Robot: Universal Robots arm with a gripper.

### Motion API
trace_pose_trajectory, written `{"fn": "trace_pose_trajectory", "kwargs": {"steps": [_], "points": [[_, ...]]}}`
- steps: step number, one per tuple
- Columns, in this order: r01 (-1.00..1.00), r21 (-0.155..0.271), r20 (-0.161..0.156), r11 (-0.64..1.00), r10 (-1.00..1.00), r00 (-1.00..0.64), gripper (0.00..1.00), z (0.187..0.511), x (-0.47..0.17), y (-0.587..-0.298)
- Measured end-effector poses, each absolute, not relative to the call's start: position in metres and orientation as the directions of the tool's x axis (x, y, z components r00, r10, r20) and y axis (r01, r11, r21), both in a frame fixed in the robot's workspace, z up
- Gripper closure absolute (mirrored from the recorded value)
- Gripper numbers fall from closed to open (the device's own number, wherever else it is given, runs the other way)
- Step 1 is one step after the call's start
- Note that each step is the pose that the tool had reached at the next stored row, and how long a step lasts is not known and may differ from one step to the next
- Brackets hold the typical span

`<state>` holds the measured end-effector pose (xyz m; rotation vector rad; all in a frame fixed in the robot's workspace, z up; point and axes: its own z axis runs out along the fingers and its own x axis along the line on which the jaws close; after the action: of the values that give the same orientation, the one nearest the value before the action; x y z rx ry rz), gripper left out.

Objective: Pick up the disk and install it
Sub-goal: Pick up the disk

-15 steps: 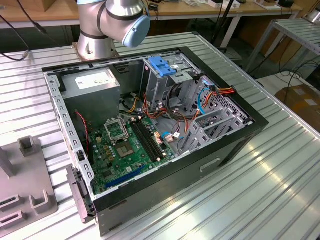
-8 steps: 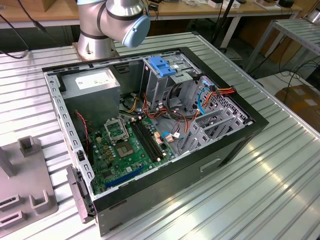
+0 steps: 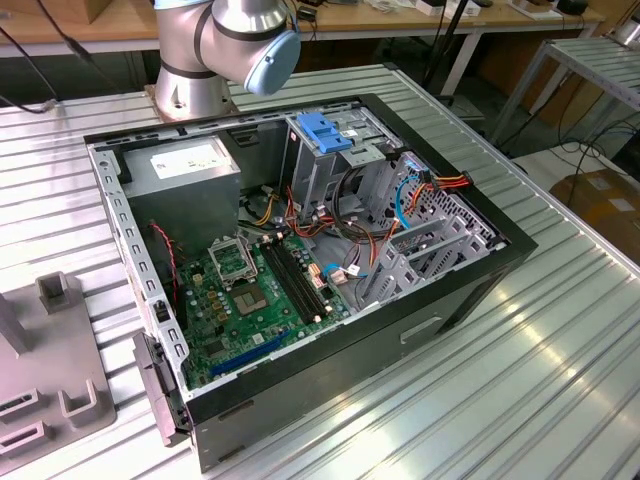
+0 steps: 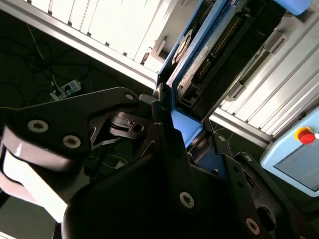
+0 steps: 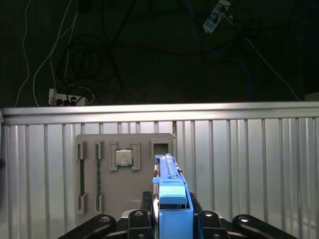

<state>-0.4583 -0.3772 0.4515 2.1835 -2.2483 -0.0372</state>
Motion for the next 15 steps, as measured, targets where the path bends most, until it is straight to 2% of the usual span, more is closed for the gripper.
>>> {"fn": "trace_pose_trajectory", "kwargs": {"steps": [15], "points": [[-0.999,0.022,-0.011,0.029,-1.0,-0.029,0.63,0.473,-0.458,-0.377]]}}
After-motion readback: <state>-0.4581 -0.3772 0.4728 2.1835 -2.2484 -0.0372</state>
